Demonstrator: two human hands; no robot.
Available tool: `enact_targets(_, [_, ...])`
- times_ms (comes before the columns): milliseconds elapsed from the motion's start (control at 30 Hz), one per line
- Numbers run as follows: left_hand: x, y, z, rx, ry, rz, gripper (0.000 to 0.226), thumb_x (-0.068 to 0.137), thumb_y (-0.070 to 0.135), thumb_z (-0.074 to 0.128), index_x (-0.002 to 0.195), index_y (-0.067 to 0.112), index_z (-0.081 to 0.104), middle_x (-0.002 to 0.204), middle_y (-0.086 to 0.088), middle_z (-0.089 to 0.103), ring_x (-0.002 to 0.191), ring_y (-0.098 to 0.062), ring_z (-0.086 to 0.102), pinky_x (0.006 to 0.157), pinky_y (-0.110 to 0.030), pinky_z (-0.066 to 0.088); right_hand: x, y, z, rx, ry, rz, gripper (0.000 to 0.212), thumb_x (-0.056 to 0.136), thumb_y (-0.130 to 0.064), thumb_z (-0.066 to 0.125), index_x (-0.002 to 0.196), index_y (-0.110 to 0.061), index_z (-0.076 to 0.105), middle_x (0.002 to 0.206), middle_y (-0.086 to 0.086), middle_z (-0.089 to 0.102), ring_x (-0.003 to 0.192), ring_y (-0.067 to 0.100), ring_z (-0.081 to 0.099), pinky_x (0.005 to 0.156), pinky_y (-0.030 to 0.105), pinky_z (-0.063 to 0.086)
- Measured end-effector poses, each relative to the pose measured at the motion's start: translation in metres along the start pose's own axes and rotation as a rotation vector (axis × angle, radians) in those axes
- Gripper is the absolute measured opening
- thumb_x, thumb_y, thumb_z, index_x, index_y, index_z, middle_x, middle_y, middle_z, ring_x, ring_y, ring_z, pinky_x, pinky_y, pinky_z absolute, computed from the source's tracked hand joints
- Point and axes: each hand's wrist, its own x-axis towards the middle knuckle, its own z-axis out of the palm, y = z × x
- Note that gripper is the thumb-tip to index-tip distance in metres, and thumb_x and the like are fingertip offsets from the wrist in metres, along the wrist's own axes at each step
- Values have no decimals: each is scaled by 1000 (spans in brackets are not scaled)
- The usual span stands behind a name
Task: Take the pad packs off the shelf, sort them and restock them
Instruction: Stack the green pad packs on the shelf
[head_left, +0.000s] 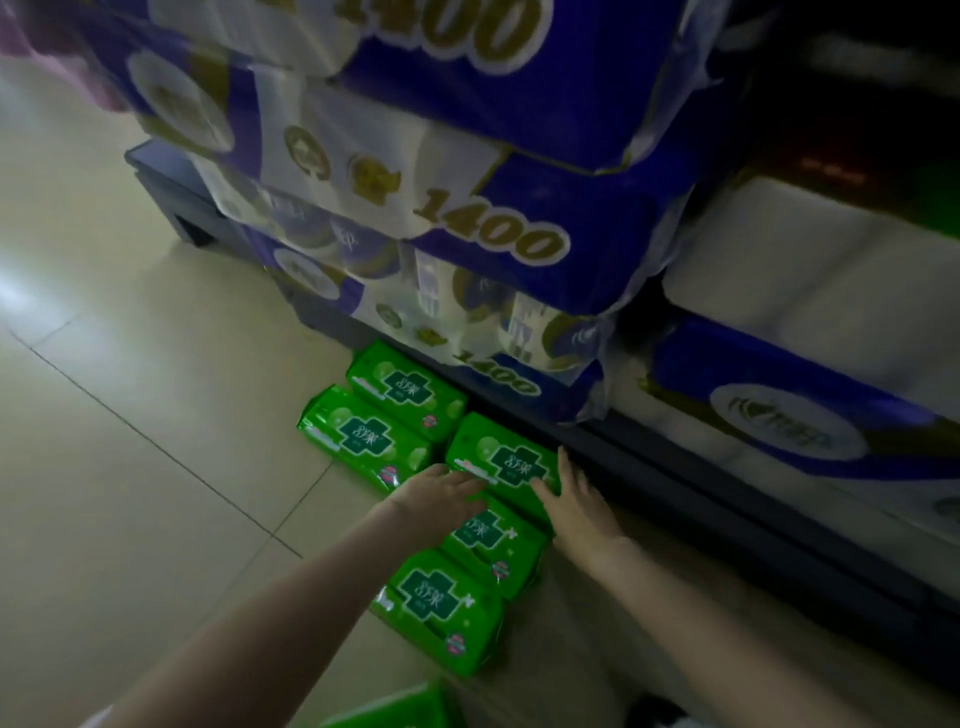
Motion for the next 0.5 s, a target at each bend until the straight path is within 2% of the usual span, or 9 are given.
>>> enact_targets(133, [25, 15, 9, -53, -67, 2, 90, 82, 25, 70, 148, 10, 11, 156, -14, 8, 144, -28, 13, 118, -38, 12, 9, -7, 16, 57, 59, 74, 75, 92, -3, 51, 149, -30, 10, 154, 25, -7, 141, 41, 5, 99, 36, 40])
enact_targets(200, [33, 14, 10, -51, -79, 13, 98, 76, 30, 74, 147, 9, 10, 155, -13, 13, 144, -27, 12, 118, -39, 8, 11, -7, 16, 22, 72, 85, 71, 92, -9, 52, 147, -29, 13, 150, 28, 11, 137, 41, 15, 96, 35, 41])
enact_targets(267, [36, 8, 11, -54, -75, 30, 102, 73, 35, 76, 147, 11, 10, 153, -12, 19, 143, -28, 17, 118, -40, 10, 9, -5, 14, -22, 74, 97, 66, 89, -20, 57, 143, -26, 20, 138, 24, 31, 126, 36, 30, 94, 35, 38])
enact_targets(367, [36, 0, 17, -84, -48, 38, 98, 75, 36, 74, 148, 16, 12, 152, -11, 24, 141, -29, 22, 117, -41, 15, -5, 0, 4, -58, 4, 128, 67, 84, -33, 62, 138, -25, 24, 128, 20, 42, 116, 32, 38, 92, 37, 35])
enact_targets(500, [36, 15, 16, 2, -55, 2, 84, 87, 16, 62, 149, 16, 5, 151, -15, 21, 140, -32, 21, 117, -48, 11, -35, 12, -25, -74, -57, 138, 68, 81, -46, 63, 136, -25, 28, 130, 17, 46, 120, 33, 35, 96, 39, 32])
